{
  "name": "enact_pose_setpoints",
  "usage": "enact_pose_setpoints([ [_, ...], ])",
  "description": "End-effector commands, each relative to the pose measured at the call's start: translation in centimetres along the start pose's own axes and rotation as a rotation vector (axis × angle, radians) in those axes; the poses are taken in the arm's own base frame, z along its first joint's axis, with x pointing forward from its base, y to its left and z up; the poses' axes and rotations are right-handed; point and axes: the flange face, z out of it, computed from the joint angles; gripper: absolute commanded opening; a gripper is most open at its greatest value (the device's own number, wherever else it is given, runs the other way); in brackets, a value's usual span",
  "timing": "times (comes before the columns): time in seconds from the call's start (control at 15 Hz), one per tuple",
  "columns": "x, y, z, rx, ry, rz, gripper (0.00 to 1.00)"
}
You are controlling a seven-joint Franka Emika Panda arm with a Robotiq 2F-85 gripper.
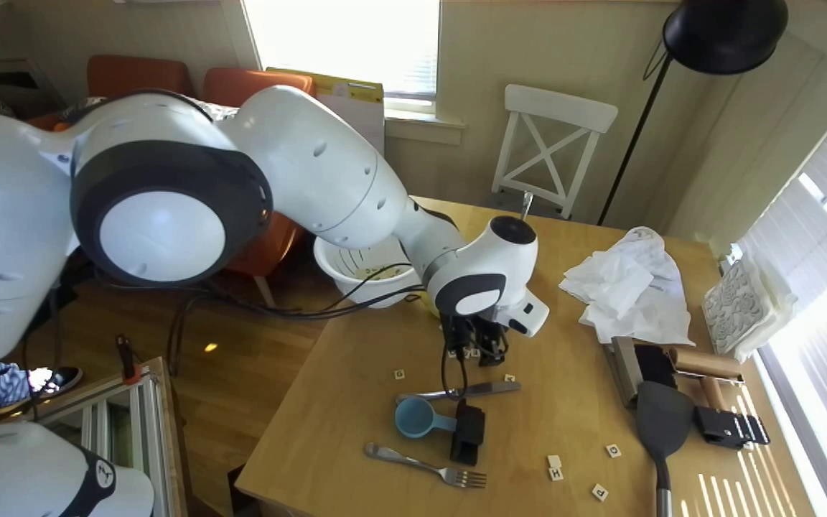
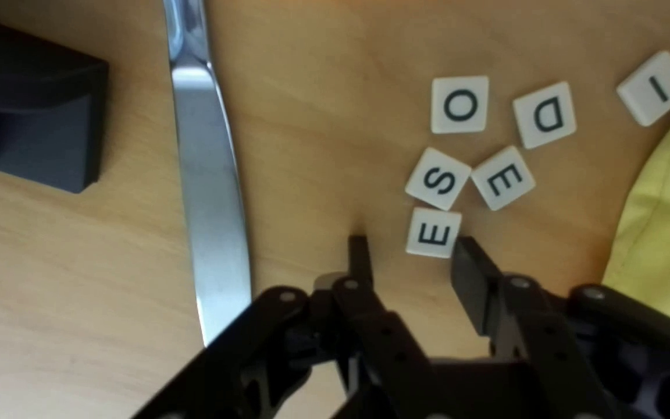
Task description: Put three letter tiles into the colander
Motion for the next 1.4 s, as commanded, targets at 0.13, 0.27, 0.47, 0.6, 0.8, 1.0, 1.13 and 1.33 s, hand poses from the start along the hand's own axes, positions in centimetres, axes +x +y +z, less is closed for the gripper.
enact_pose_setpoints([
  [0.13,0.2,-0.8,0.3,-0.017,-0.013,0.014,0.24],
  [0.27,0.1,-0.9,0.3,-0.015,-0.014,0.014,0.22],
  [0.47,0.0,-0.9,0.3,-0.017,-0.016,0.012,0.26],
  [0.6,-0.1,-0.9,0.2,-0.019,-0.02,0.011,0.27],
  [0.8,-0.3,-1.0,0.2,-0.019,-0.025,0.008,0.31],
  [1.0,-0.5,-1.0,0.1,-0.034,-0.031,0.0,0.46],
  [1.13,-0.8,-0.6,0.0,-0.049,-0.04,-0.004,0.43],
  [1.33,-1.0,-0.5,0.0,-0.054,-0.048,-0.001,0.41],
])
